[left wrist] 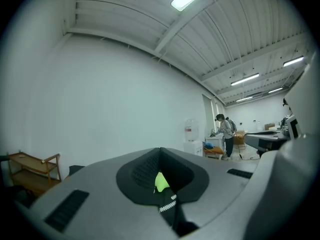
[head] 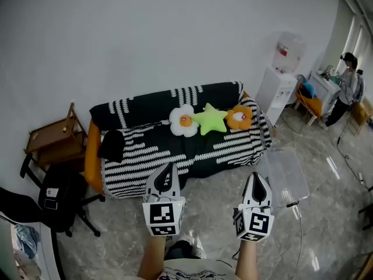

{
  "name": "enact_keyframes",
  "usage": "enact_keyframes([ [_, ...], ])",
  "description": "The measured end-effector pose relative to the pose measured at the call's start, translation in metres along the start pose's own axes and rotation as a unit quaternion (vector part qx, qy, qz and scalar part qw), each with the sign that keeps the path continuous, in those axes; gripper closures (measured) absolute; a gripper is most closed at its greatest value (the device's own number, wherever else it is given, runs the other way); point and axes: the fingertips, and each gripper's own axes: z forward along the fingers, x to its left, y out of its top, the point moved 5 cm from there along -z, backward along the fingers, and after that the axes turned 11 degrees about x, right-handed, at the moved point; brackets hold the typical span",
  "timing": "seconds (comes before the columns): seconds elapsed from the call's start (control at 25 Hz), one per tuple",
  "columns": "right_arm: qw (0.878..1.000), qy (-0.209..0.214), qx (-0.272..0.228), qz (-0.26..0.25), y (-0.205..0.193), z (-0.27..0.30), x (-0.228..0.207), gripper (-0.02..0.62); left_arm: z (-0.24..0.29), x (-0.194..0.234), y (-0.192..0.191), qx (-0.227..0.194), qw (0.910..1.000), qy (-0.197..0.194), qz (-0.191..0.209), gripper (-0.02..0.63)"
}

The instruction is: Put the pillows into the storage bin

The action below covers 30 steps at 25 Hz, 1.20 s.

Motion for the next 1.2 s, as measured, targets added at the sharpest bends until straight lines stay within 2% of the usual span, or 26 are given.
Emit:
enact_keyframes([
  [0.36, 1.0, 0.005, 0.004, 0.006, -0.006, 0.007, 0.007, 0.584, 0.006, 0.008, -0.003, 0.002, 1.0, 0.0, -0.005, 0.592],
  [0.64, 1.0, 0.015, 0.019, 0.001, -0.014, 0.031, 0.024, 0.584, 0.029, 0.034, -0.003, 0.004, 0.9996, 0.011, -0.027, 0.591],
  [0.84, 1.0, 0.014, 0.022, 0.005, -0.018, 0.056, 0.035, 0.583, 0.054, 0.055, -0.002, -0.008, 0.9989, 0.0, -0.047, 0.338],
  [0.96, 1.0, 0.011, 0.025, 0.004, -0.022, 0.069, 0.039, 0.583, 0.069, 0.067, -0.004, -0.007, 0.9987, 0.003, -0.051, 0.307],
  [1.2, 0.999, 0.012, 0.04, 0.006, -0.027, 0.098, 0.045, 0.583, 0.095, 0.086, -0.007, 0.006, 0.9986, 0.012, -0.051, 0.298],
])
